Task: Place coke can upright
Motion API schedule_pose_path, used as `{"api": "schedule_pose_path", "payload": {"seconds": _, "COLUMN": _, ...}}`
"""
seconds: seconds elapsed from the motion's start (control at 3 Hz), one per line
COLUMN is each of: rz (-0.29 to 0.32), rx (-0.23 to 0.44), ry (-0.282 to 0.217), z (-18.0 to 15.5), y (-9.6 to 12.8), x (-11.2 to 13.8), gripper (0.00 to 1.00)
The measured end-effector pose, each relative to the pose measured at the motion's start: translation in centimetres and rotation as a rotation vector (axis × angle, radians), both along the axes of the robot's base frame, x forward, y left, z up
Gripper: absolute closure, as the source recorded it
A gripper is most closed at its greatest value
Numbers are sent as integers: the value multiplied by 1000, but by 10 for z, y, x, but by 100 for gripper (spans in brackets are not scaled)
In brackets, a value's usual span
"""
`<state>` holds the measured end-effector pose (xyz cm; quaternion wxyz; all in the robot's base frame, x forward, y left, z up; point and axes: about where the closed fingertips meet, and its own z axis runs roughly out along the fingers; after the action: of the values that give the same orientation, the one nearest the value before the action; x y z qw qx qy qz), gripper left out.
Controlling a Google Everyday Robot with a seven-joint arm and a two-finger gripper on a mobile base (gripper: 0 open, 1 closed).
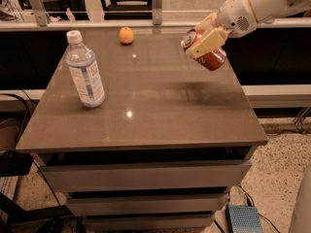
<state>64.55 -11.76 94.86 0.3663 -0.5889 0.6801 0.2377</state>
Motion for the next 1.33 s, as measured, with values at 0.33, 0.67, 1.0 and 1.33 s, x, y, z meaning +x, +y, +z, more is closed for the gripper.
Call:
{"api": "schedule_pose_path", "payload": {"seconds": 0.33, "rz": -11, "rx": 261, "ry": 24, "z": 21, "y": 3, "x": -3, "gripper": 100}}
{"api": "schedule_pose_path", "payload": {"seconds": 0.67, "rz": -30, "rx": 463, "ry": 48, "z": 27, "y": 3, "x": -10, "gripper": 100}}
{"api": "schedule_pose_path", "payload": {"seconds": 1.0, "rz": -55, "rx": 595, "ry": 72, "z": 13, "y": 2, "x": -17, "gripper": 100}}
{"api": "schedule_pose_path", "payload": {"seconds": 1.33, "rz": -80, "rx": 663, "ry": 74, "z": -7, "y": -4, "x": -17, "gripper": 100}}
